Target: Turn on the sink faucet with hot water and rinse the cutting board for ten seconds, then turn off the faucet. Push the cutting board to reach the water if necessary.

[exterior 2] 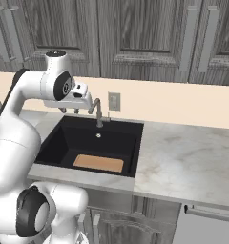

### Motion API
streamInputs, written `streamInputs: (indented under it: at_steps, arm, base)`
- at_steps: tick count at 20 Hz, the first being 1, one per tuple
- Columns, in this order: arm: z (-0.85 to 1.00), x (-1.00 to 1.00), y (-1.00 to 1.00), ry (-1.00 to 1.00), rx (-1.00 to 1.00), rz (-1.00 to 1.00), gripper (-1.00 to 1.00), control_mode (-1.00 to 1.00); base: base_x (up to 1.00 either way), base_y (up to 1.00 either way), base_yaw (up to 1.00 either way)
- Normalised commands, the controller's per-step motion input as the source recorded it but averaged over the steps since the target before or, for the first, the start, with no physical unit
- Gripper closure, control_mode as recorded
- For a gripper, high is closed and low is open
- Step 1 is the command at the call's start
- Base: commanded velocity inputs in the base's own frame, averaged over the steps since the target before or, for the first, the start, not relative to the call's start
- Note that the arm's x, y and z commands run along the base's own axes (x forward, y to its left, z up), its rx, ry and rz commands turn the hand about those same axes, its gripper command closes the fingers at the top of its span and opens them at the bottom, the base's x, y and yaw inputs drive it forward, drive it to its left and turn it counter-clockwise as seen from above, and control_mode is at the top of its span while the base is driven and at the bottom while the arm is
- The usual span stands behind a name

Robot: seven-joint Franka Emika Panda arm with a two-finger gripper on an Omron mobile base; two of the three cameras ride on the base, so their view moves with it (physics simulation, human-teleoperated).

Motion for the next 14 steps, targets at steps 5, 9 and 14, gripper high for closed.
streamInputs:
  at_steps: [5, 9, 14]
  arm:
    - [0.0, -0.02, 0.0, 0.0, 0.0, 0.0, -1.0, -1.0]
    - [-0.07, -0.14, -0.14, -0.1, 0.0, 0.0, -1.0, -1.0]
    - [-0.1, -0.05, -0.31, -0.16, 0.02, 0.05, -1.0, -1.0]
  base:
    - [0.0, 0.0, 0.0]
    - [0.0, 0.0, 0.0]
    - [0.0, 0.0, 0.0]
